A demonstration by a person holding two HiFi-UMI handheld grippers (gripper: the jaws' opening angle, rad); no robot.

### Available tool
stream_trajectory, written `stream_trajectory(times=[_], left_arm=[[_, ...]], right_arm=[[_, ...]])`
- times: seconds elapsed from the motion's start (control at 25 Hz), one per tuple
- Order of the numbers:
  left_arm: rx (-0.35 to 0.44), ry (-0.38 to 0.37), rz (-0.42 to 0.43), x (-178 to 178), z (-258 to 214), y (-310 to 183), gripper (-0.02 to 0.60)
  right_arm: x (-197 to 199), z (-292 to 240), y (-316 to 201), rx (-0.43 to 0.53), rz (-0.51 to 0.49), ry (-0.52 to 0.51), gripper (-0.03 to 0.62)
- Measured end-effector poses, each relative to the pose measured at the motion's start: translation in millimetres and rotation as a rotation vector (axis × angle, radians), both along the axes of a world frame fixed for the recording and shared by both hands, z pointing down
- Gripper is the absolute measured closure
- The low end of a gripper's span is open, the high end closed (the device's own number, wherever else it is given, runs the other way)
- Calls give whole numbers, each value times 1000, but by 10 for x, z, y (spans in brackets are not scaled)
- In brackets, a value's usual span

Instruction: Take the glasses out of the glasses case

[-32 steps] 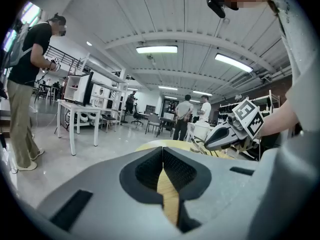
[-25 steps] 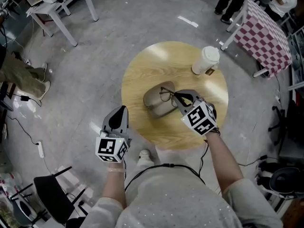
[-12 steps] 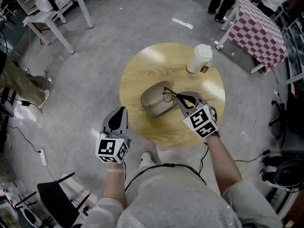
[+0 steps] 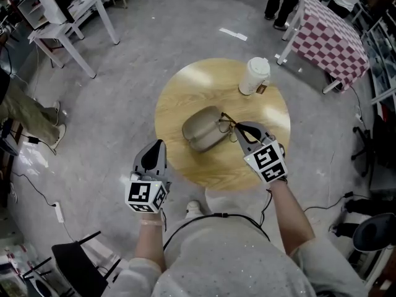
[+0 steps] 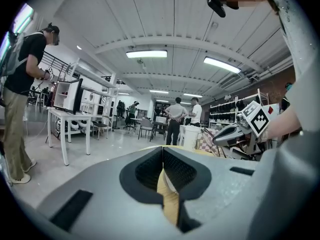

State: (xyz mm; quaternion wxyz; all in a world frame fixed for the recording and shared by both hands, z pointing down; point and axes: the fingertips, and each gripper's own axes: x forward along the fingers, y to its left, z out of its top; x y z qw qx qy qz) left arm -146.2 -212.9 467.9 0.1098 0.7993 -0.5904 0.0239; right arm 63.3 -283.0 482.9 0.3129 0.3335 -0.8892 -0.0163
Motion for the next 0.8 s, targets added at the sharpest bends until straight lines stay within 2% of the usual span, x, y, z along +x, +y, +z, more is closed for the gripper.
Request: stream_trajectory(times=[0.8], left_arm=[[54, -22, 30, -35, -250, 68, 577]], right_arm=[[264, -201, 157, 19, 152, -133, 574]])
